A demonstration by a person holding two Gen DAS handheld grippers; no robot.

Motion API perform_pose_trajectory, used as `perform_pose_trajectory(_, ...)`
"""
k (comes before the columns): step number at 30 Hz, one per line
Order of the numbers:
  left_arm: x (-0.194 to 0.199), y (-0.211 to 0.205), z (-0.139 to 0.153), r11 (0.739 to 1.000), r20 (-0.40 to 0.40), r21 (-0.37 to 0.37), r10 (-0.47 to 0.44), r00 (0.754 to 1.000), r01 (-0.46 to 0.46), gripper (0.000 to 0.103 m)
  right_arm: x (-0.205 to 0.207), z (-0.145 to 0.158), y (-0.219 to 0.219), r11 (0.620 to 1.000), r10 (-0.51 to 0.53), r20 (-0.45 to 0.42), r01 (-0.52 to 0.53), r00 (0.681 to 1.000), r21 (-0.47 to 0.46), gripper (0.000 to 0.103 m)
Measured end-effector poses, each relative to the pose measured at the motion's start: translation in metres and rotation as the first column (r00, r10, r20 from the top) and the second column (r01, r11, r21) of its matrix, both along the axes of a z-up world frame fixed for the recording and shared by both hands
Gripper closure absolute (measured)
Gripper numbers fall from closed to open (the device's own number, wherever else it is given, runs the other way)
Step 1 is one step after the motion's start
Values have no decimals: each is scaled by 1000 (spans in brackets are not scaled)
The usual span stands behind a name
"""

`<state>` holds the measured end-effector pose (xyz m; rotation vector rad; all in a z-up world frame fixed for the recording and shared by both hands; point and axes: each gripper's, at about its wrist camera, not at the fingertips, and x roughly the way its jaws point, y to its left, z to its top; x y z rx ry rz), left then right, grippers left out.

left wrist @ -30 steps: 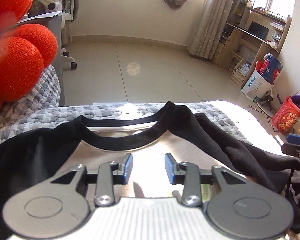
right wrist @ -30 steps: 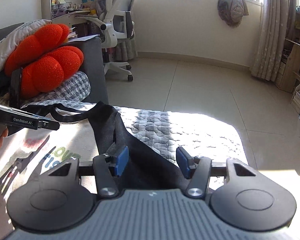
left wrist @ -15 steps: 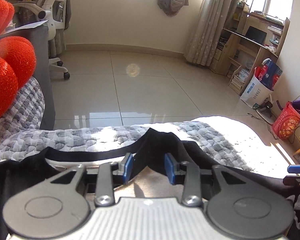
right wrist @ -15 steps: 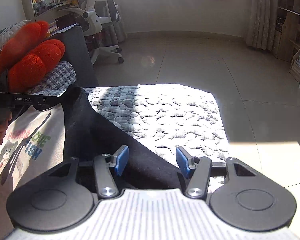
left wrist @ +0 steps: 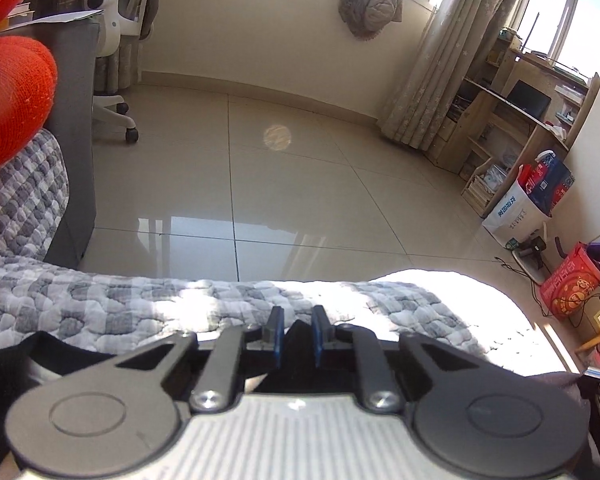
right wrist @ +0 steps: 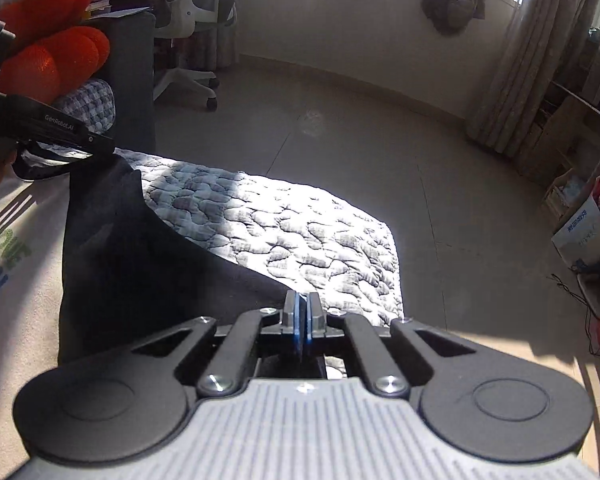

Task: Fold clothes

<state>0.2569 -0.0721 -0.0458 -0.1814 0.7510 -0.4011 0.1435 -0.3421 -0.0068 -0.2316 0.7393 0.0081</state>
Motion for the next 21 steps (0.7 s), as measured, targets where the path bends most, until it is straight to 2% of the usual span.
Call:
perform_pose_trajectory(2,0,2,0,1000,-4,-21,7,1000,-7,87,10,4,-7,999,-36,14,37,999,-20,100)
perform_pose_trajectory(4,0,7,-1,999,-3,-46,9,1000,-9,77,19,4,-10,998,-50,15,50,999,-28,100)
perform_pose_trajectory(6,0,11,-2,998,4,-63,8,1000,-8,71,28,2,-10,996,-63,21,64,998,-58,102)
perform_pose_trajectory(8,-1,15,-2,997,10,-77,10,1000,-9,70,33,-3,-9,992,-81,30,84,996,-96,103)
perform_pose_trajectory(12,-12,10,2,999,36,-46,-11,999,13,70,35,-9,-21,993,-120,15,120,993,-11,103)
perform_pose_trajectory(14,-19,7,8,999,56,-30,-24,998,25,69,28,-7,-27,990,-135,8,135,991,33,93)
perform_pose_trajectory(18,-34,-1,20,998,64,-28,-52,997,54,62,10,0,-33,983,-146,-16,147,989,114,89)
perform_pose_trajectory(19,-38,-3,22,998,61,-29,-61,996,63,60,5,1,-35,979,-149,-21,151,989,137,85)
perform_pose_trajectory(21,-47,-7,25,996,53,-37,-83,995,85,56,-6,4,-39,970,-155,-29,158,987,184,69)
